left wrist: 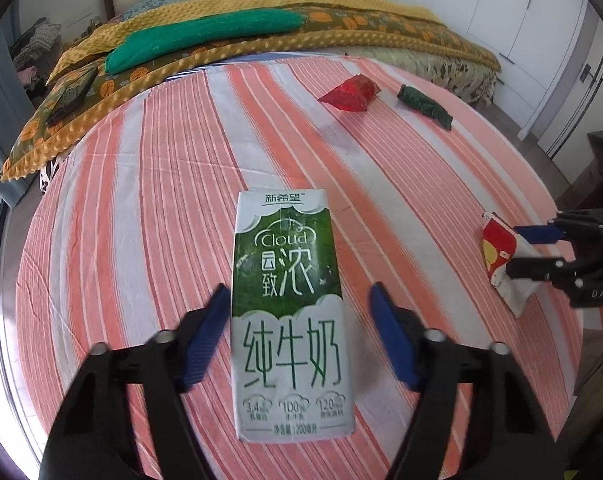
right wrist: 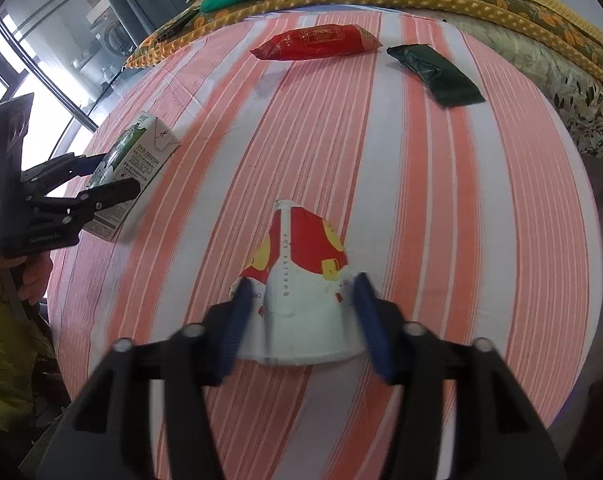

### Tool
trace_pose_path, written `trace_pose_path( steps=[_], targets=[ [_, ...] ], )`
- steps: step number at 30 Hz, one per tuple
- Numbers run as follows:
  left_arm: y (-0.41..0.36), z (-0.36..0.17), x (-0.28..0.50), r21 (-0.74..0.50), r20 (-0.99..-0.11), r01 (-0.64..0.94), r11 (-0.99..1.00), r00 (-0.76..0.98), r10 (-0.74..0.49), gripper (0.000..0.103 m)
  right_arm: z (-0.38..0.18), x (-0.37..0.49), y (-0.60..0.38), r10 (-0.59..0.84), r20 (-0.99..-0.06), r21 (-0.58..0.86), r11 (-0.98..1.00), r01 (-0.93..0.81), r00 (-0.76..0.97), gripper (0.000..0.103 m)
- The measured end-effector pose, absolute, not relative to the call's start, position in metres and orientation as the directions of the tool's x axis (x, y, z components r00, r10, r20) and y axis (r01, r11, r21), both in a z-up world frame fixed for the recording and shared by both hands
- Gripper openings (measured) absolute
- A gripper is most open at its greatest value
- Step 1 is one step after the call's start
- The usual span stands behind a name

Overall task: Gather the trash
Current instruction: 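Carry the carton and wrapper over the blue basket and open both tools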

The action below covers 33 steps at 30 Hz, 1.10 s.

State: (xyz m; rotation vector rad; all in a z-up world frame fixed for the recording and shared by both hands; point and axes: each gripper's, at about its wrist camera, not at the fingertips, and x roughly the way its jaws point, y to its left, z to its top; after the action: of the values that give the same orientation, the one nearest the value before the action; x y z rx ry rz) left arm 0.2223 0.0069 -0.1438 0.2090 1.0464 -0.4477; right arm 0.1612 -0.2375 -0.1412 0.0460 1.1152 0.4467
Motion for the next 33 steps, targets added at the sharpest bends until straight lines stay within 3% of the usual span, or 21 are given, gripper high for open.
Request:
trace_pose_path(
  steps=[1, 6, 12, 18, 23, 33],
  targets=[
    [0.007, -0.144, 0.223, -0.032, -0.873, 0.450, 0.892, 0.422, -0.244, 0.050, -0.139, 0.158, -0.239, 0.386, -0.850, 0.273, 0.905, -0.326, 0.359, 0.035],
    [0.003, -0.125, 0.207, -0.054, -0.848, 0.444, 0.895, 0.453, -0.276, 0.048, -0.122, 0.130, -0.255, 0.410, -0.813, 0.291, 0.901, -0.322, 0.413, 0.033],
    [-0.058, -0.090, 0.168, -0.097, -0.802, 0.557, 0.825, 0.447, -0.396, 0.048, -0.100, 0.097, -0.325, 0.418, -0.753, 0.345, 0.909, -0.235, 0.509, 0.033],
    [-0.159, -0.073, 0.133, -0.158, -0.772, 0.687, 0.709, 0.361, -0.522, 0.048, -0.098, 0.061, -0.441, 0.225, -0.752, 0.275, 0.961, -0.016, 0.619, 0.033],
    [-0.257, -0.078, 0.113, -0.223, -0.767, 0.758, 0.612, 0.251, -0.590, 0.048, -0.123, 0.039, -0.527, 0.065, -0.782, 0.207, 0.965, 0.161, 0.620, 0.033],
    [-0.432, -0.142, 0.111, -0.278, -0.815, 0.777, 0.564, 0.119, -0.567, 0.049, -0.188, 0.039, -0.619, 0.008, -0.822, 0.234, 0.916, 0.326, 0.569, 0.033]
  ],
)
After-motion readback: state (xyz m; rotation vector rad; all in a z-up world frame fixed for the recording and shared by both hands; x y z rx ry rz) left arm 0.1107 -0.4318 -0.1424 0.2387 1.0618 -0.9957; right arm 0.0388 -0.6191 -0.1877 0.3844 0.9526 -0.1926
